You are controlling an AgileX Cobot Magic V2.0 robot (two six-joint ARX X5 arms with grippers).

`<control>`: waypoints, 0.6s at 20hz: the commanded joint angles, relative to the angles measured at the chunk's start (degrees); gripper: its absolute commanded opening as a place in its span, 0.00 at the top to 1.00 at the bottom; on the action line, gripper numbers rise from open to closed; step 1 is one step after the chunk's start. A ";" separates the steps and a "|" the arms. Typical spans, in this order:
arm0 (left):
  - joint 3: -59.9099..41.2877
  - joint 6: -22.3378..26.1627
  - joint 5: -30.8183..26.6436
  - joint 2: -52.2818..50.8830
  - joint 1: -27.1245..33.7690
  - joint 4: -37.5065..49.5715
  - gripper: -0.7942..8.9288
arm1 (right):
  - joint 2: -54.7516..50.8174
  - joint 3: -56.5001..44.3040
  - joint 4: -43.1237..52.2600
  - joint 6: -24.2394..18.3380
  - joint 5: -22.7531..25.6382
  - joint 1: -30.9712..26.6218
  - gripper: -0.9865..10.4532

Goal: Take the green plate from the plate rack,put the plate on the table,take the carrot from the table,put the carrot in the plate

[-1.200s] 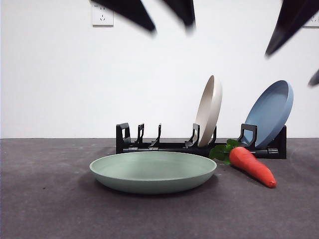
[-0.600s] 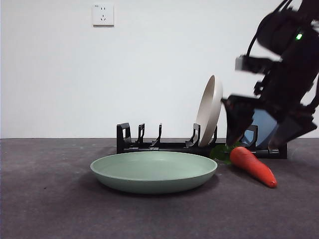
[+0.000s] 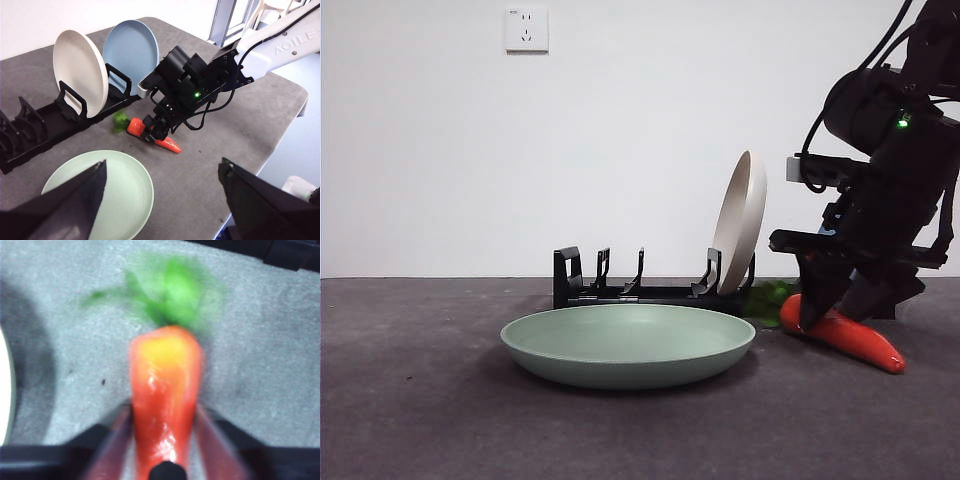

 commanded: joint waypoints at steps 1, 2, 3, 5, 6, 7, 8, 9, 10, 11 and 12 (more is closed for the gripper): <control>-0.07 -0.39 -0.24 -0.07 -0.04 -0.52 0.53 | 0.28 0.13 -0.42 1.09 -0.09 0.44 0.92; -0.07 -0.39 -0.26 -0.07 -0.02 -0.92 0.53 | -0.77 0.13 -1.07 1.29 -0.11 0.70 0.92; -0.07 -0.37 -0.28 -0.07 -0.02 -1.14 0.53 | -2.49 0.13 -1.77 1.55 -0.09 1.29 0.92; -0.07 -0.35 -0.28 -0.07 0.00 -1.14 0.53 | -7.48 0.13 -2.16 3.63 -0.09 4.26 0.92; -0.07 -0.35 -0.28 -0.07 0.00 -1.16 0.53 | -9.97 0.13 -1.68 4.07 -0.04 6.49 0.92; -0.07 -0.35 -0.28 -0.07 0.00 -1.16 0.53 | -11.72 0.13 -0.79 5.03 -0.04 8.90 0.92; -0.07 -0.35 -0.28 -0.07 0.00 -1.14 0.53 | -12.41 0.13 1.09 5.97 0.07 12.20 0.92; -0.07 -0.35 -0.26 -0.07 0.00 -1.18 0.53 | -12.35 0.13 2.91 6.82 0.42 14.91 0.92; -0.07 -0.35 -0.24 -0.07 0.00 -1.20 0.53 | -11.34 0.13 4.92 8.31 0.39 17.09 0.92; -0.07 -0.35 -0.24 -0.07 0.00 -1.31 0.53 | -9.70 0.13 7.06 9.16 0.61 19.54 0.92; -0.07 -0.35 -0.24 -0.07 0.00 -1.40 0.53 | -8.00 0.13 8.83 9.77 1.70 21.24 0.92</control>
